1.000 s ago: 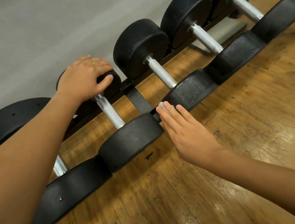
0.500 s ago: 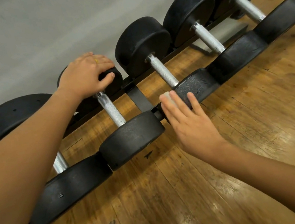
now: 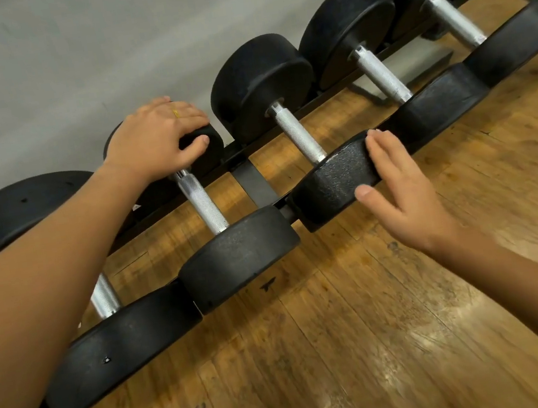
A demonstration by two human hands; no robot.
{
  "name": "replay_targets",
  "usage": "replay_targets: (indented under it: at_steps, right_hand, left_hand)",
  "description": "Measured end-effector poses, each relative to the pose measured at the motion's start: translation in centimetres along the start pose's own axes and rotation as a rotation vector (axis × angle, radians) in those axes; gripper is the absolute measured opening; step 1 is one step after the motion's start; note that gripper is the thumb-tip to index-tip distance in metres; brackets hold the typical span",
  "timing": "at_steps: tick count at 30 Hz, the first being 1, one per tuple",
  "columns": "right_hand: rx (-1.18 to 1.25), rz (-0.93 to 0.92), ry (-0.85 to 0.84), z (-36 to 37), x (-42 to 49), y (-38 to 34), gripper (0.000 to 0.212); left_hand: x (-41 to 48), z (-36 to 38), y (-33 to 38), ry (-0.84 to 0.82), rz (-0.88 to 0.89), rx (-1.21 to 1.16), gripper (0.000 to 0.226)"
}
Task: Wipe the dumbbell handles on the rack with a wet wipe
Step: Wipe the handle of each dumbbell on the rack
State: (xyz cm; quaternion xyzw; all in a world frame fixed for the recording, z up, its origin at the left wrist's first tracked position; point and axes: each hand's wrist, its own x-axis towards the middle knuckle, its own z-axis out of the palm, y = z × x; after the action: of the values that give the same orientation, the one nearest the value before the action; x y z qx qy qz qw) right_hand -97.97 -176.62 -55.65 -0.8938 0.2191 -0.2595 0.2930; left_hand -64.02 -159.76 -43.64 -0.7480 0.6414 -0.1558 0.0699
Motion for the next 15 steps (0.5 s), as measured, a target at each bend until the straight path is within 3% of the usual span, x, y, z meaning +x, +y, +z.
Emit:
replay_targets:
  at_steps: [3, 5, 10, 15]
  right_hand:
    - [-0.132, -0.190, -0.030, 0.4, -0.5, -0.4, 0.068]
    - [-0.116, -0.217, -0.028, -0.1, -0.2, 0.2, 0.058]
    - [0.095, -0.042, 0.112, -1.8, 1.9, 0.9, 0.044]
    - [0.206, 0.145, 0.121, -0.9, 2.6, -0.5, 0.043]
  left_hand:
    - [0.0, -0.2, 0.1, -0.009, -0.004, -0.001, 0.054]
    - [0.0, -0.3, 0.1, -0.020, -0.005, 0.001, 0.055]
    - [0.0, -0.5, 0.5, -0.064, -0.020, 0.014, 0.055]
    - [-0.4, -0.7, 1.1, -0.063, -0.070, 0.057, 0.059]
